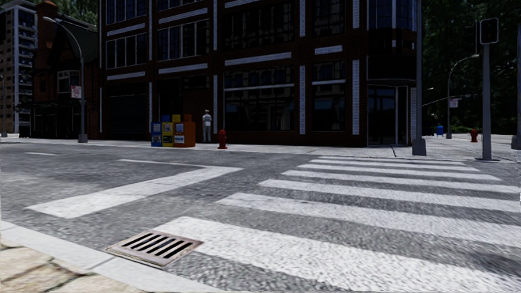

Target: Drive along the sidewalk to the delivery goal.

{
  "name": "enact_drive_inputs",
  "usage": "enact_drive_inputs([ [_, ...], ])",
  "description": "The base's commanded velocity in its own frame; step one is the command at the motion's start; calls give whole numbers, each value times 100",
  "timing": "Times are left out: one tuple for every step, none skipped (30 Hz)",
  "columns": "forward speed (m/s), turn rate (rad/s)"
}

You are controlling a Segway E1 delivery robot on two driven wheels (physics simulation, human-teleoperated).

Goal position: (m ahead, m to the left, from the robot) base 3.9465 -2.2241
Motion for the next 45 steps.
enact_drive_inputs([
  [131, -43],
  [126, -48],
  [126, -48],
  [122, -52],
  [119, -55],
  [114, -56],
  [108, -58],
  [108, -58],
  [107, -58],
  [106, -58],
  [106, -58],
  [106, -58],
  [106, -58],
  [106, -58],
  [106, -58],
  [106, -58],
  [106, -58],
  [106, -58],
  [107, -58],
  [108, -58],
  [109, -58],
  [109, -58],
  [113, -58],
  [116, -58],
  [117, -58],
  [117, -58],
  [118, -55],
  [119, -53],
  [121, -49],
  [122, -43],
  [122, -43],
  [123, -39],
  [123, -38],
  [123, -37],
  [123, -37],
  [123, -37],
  [123, -37],
  [123, -37],
  [123, -37],
  [123, -37],
  [123, -37],
  [123, -37],
  [123, -37],
  [123, -37],
  [123, -37],
])
